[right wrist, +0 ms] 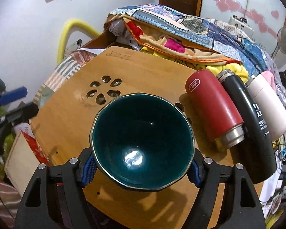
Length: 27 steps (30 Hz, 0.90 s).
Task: Flip cup upright
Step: 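Rotate the held mug upright with the right gripper, opening facing up, then set the upright mug on the table and open the right gripper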
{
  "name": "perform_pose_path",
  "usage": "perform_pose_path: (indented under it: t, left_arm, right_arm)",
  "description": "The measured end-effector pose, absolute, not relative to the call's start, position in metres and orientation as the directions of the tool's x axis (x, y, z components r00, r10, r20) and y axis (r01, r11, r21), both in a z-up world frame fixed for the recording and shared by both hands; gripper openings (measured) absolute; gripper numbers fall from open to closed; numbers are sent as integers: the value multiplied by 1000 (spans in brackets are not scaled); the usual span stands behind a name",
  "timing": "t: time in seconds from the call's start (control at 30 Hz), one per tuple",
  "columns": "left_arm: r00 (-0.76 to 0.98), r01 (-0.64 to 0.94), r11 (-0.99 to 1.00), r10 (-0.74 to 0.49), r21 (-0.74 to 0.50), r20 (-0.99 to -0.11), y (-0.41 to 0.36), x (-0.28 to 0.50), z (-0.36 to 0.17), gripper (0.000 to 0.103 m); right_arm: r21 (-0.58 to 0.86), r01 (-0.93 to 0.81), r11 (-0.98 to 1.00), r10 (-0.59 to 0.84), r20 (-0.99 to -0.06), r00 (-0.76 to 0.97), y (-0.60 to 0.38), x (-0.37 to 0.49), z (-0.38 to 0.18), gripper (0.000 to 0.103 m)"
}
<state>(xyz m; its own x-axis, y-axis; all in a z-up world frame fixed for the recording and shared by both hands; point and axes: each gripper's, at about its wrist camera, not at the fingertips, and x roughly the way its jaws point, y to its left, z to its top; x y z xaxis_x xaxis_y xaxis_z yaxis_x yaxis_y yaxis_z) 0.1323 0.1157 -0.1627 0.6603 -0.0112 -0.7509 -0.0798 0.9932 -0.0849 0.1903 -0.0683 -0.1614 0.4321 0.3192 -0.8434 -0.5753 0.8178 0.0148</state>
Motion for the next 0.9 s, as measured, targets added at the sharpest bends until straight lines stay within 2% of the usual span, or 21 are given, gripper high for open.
perform_pose_path:
  t: [0.3, 0.57, 0.77, 0.9]
  left_arm:
    - [671, -72, 994, -15, -85, -742, 112, 125, -154, 71]
    - [702, -67, 993, -20, -94, -712, 107, 116, -135, 71]
    - [746, -47, 992, -42, -115, -665, 94, 105, -109, 71]
    - [783, -25, 992, -57, -122, -619, 82, 92, -87, 71]
  right_arm:
    - [39, -577, 816, 319, -862, 393, -63, 186, -168, 71]
    - [100, -557, 825, 365, -845, 390, -78, 176, -146, 72]
    - [91, -564, 821, 402, -794, 456, -93, 156, -112, 72]
    - [73, -548, 833, 421, -726, 544, -108, 141, -80, 72]
